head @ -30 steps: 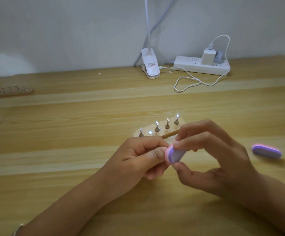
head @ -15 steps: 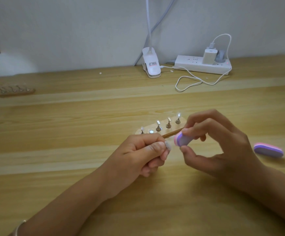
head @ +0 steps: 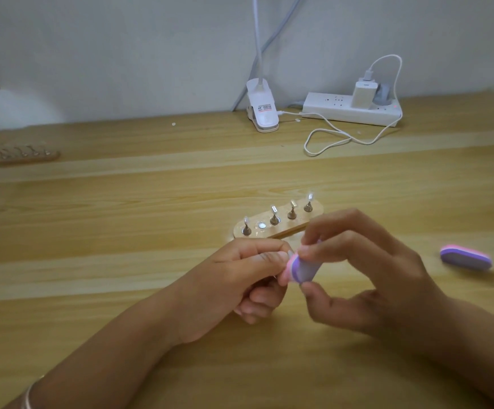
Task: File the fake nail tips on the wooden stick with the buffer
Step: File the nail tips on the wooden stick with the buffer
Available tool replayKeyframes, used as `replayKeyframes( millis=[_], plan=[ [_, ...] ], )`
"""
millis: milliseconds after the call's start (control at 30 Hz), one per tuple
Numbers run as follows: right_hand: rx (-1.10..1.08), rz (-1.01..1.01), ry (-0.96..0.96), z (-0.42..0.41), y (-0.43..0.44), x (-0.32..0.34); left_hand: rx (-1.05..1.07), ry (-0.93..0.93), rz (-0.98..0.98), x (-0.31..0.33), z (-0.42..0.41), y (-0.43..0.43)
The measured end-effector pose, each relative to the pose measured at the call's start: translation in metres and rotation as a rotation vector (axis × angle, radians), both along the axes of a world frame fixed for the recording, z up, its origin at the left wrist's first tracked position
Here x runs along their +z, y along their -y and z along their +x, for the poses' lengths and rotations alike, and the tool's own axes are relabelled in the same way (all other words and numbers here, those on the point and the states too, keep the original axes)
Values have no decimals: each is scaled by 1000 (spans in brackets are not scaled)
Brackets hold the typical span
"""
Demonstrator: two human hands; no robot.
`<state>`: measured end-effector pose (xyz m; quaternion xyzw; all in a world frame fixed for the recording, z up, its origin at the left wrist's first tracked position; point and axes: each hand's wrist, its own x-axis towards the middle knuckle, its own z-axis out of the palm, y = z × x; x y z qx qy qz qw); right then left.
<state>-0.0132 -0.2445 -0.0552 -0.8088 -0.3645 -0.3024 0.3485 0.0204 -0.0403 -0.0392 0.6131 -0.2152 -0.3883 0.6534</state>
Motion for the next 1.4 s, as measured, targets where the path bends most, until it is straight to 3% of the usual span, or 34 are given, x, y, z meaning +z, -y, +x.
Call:
replayKeyframes(
  millis=[100,267,333,467,633,700,1000,1400],
  plan=[
    [-130,40,-61,7,8,3,-18,30,15,1,1,0],
    [8,18,-14,-5,-8,0,17,59,34,0,-2,1],
    [-46,4,-29,-1,-4,0,-13,96,40,1,-3,0],
    [-161,140,-127,11,10,3,71,182,-24,2,-5,2],
    [-109,127,-135,9,6,-1,649,847,63,-7,6,3],
    [-111,110,-145,9,4,-2,754,981,140,-8,13,2],
    [-123,82,-168,11,0,-6,738,840,276,-16,33,8],
    [-105,51,-186,10,-4,-7,710,834,424,-20,36,10]
  ],
)
